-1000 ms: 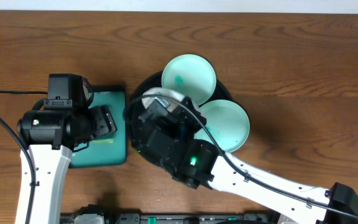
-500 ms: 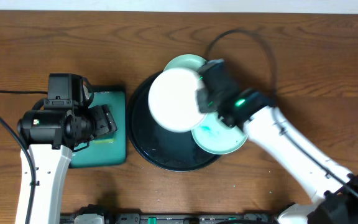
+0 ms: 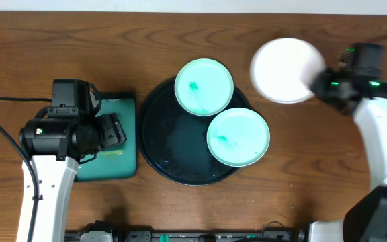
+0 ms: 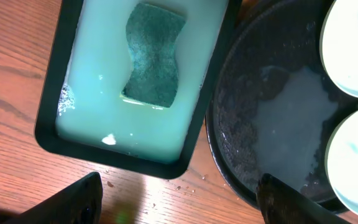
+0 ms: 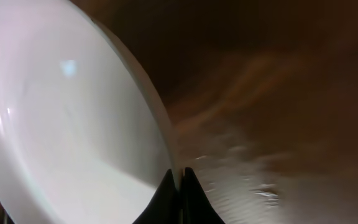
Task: Clean dirty plates on tray and stack at the side
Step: 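Carry the white plate right and set it down on the table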
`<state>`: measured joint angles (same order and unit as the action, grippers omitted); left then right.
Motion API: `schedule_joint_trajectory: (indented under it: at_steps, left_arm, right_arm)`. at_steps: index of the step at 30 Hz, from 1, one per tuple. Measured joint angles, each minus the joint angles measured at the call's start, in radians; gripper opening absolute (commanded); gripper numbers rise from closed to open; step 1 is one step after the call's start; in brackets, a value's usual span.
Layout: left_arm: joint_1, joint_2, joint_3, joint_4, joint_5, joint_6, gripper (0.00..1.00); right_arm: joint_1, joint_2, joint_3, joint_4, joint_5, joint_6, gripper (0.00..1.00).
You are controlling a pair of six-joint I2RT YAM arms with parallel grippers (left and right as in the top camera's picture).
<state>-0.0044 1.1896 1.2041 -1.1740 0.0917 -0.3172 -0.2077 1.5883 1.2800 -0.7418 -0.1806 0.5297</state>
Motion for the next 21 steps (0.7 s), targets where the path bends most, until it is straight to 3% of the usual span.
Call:
schedule_joint_trajectory:
  at_steps: [8,18,19,20,21]
  left_arm:
    - [0.000,0.002,0.000,0.000,0.000,0.000,0.80]
    - [0.000,0.002,0.000,0.000,0.000,0.000,0.80]
    - [0.000,0.002,0.000,0.000,0.000,0.000,0.80]
    - [0.000,0.002,0.000,0.000,0.000,0.000,0.80]
    - [0.000,0.002,0.000,0.000,0.000,0.000,0.80]
  right_arm:
    - [-0.251,0.171,0.000,-0.001,-0.011,-0.041,0.01]
    - [-0.308,0.360,0.000,0.048,-0.023,-0.079,0.01]
    - [-0.308,0.361,0.000,0.053,-0.026,-0.080,0.14]
    - [-0.308,0.361,0.000,0.056,-0.027,-0.078,0.41]
    - [-0.308,0.361,0.000,0.058,-0.027,-0.080,0.50]
